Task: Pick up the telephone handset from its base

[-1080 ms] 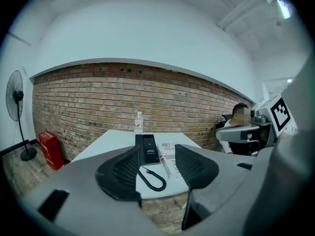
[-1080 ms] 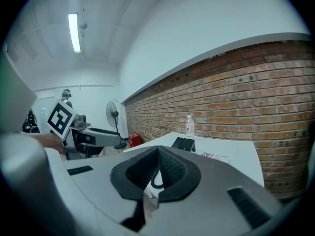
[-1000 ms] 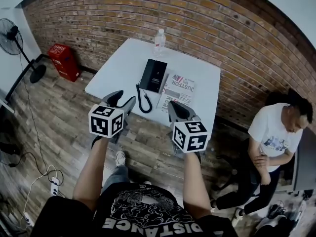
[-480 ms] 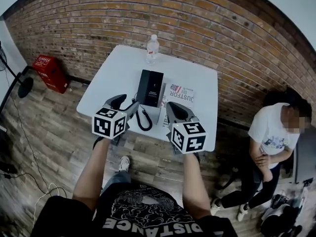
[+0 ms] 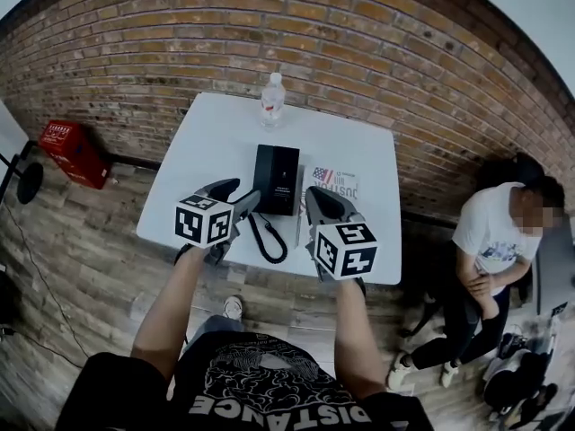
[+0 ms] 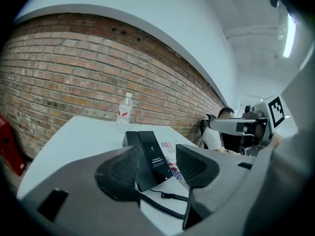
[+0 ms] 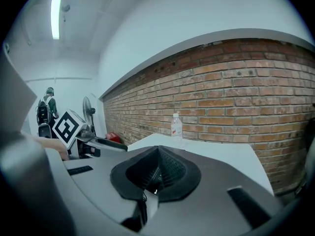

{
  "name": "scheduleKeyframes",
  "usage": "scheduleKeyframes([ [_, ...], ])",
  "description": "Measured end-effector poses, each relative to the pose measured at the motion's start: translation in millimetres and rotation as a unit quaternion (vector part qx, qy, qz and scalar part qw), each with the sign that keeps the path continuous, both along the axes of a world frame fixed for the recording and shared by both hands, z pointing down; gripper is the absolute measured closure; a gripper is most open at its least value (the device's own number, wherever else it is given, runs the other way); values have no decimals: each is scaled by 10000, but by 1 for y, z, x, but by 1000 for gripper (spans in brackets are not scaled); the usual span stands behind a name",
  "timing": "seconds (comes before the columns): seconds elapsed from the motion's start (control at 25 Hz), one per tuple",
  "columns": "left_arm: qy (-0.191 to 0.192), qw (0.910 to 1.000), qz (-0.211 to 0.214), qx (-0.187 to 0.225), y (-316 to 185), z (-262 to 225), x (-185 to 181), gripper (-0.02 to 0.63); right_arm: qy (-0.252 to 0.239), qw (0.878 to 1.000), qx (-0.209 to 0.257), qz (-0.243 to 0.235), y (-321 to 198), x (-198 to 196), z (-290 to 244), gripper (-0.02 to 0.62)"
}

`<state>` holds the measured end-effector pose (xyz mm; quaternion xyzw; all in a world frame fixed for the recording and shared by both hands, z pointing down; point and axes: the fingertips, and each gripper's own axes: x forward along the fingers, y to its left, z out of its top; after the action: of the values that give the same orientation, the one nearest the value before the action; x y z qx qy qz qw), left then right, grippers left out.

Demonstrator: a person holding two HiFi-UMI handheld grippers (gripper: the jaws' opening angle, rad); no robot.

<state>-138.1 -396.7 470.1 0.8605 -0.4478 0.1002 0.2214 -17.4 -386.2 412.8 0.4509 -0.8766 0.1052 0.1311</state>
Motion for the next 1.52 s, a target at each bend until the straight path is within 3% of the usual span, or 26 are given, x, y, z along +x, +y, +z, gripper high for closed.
scheduleKeyframes([
  [0.28,460,9962,528,-516,-35,27,-10,390,88,9995,-83,293,-28,-11,7,595],
  [0.6,1108,9819,1002,-1163,-68,59,-13,390,201,9971,-207,704,-50,-14,22,595],
  [0.96,1836,9506,1542,-1972,-92,94,-7,390,241,9934,-371,1054,-74,-14,43,595],
  [1.16,2247,9301,1834,-2253,-99,100,-2,390,243,9920,-442,1153,-86,-18,52,595],
  [1.52,2719,9028,2086,-2599,-105,108,10,408,293,9910,-562,1182,-91,-21,66,595],
])
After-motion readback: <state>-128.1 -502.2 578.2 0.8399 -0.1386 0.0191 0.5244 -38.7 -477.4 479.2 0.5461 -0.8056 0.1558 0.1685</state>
